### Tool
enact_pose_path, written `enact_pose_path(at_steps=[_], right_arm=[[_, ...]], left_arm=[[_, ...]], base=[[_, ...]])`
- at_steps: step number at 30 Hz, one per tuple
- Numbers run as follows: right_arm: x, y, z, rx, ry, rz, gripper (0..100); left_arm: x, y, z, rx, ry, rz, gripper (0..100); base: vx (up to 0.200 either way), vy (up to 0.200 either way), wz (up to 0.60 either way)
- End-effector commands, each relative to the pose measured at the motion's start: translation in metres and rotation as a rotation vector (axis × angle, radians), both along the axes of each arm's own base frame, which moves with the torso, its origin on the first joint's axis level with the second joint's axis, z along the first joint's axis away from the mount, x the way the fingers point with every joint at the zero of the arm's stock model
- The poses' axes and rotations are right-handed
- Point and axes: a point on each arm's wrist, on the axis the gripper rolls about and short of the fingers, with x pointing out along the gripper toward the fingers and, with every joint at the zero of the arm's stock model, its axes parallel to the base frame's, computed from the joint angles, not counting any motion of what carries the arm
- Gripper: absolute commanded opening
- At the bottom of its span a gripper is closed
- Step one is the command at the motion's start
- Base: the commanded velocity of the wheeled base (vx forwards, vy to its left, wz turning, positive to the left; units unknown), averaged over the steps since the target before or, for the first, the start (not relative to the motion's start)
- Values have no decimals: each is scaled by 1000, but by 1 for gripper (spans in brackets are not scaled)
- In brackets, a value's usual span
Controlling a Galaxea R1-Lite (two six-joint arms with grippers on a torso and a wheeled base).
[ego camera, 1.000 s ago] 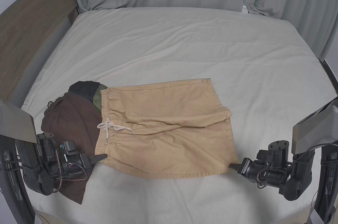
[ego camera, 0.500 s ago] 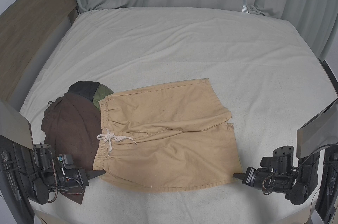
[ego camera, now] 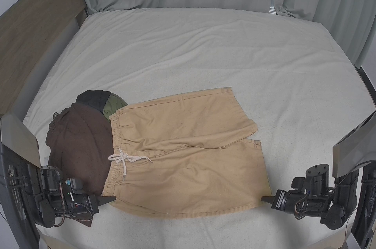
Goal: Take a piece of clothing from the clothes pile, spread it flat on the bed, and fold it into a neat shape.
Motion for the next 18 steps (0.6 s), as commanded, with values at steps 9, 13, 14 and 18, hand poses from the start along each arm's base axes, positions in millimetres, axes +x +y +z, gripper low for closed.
enact_pose_path(at_steps=[9,13,14,18], right_arm=[[-6,3,12,13,-35,24,0],[-8,6,16,19,-51,40,0],[-8,7,16,19,-52,45,0],[-9,9,17,20,-55,51,0]], left_arm=[[-6,4,-3,-16,-12,-50,0],[-6,9,-2,-19,-43,-67,0],[-6,10,-2,-21,-51,-71,0],[-8,16,-2,-27,-75,-80,0]], base=[[0,0,0],[0,0,0],[0,0,0],[0,0,0]])
